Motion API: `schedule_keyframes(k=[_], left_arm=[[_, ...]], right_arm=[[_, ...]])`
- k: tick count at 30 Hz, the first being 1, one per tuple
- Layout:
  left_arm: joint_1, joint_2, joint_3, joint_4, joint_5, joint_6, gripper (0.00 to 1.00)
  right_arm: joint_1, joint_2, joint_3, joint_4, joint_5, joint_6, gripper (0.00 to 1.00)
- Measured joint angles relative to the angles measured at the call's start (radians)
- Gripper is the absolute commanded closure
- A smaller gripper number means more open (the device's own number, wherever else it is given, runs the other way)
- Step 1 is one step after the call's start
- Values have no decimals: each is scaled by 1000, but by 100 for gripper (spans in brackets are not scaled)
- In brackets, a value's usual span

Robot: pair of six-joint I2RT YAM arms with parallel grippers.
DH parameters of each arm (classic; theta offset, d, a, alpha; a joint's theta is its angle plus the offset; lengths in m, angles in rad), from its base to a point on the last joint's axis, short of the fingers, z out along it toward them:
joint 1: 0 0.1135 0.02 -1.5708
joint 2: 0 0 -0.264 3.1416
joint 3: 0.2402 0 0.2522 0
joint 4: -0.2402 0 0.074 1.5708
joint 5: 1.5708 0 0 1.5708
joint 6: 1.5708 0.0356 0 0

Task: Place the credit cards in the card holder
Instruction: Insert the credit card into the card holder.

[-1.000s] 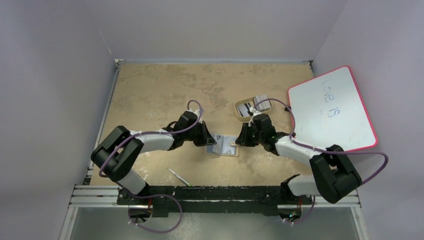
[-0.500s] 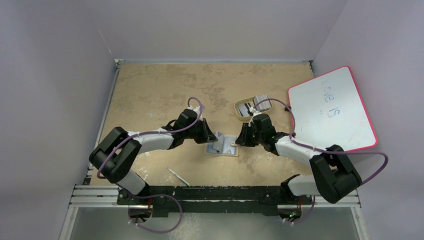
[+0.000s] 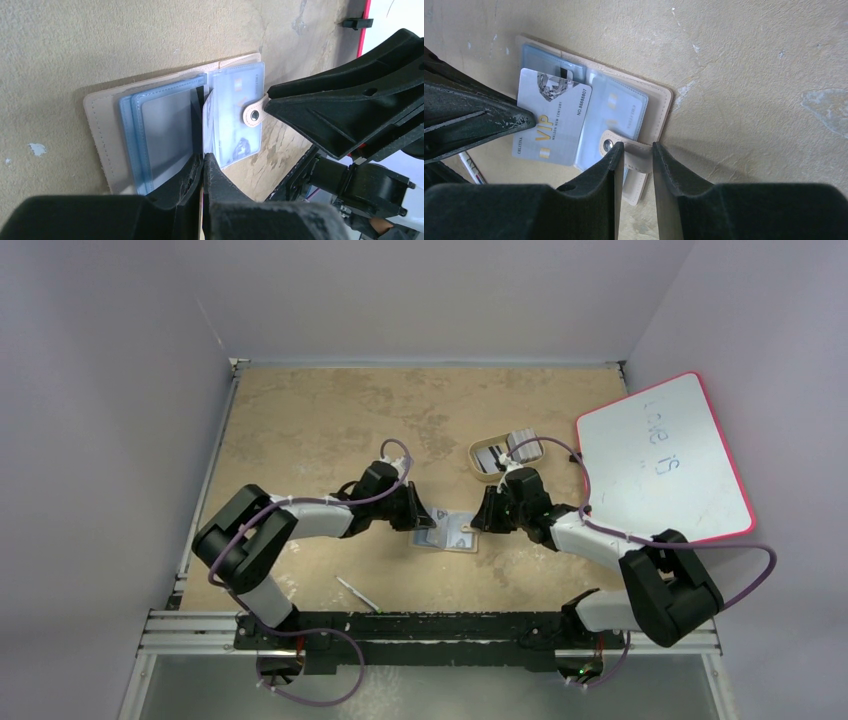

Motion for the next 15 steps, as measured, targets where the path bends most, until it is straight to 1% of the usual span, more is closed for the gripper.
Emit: schedule_keyframes(k=[8, 15], left_arm=[[0, 13, 0, 35, 8, -5, 100], [0, 56, -29, 152, 29, -78, 100]], right_arm=[[0, 1, 0, 0, 0, 0, 70], [0, 14, 0, 6, 4, 0, 72]])
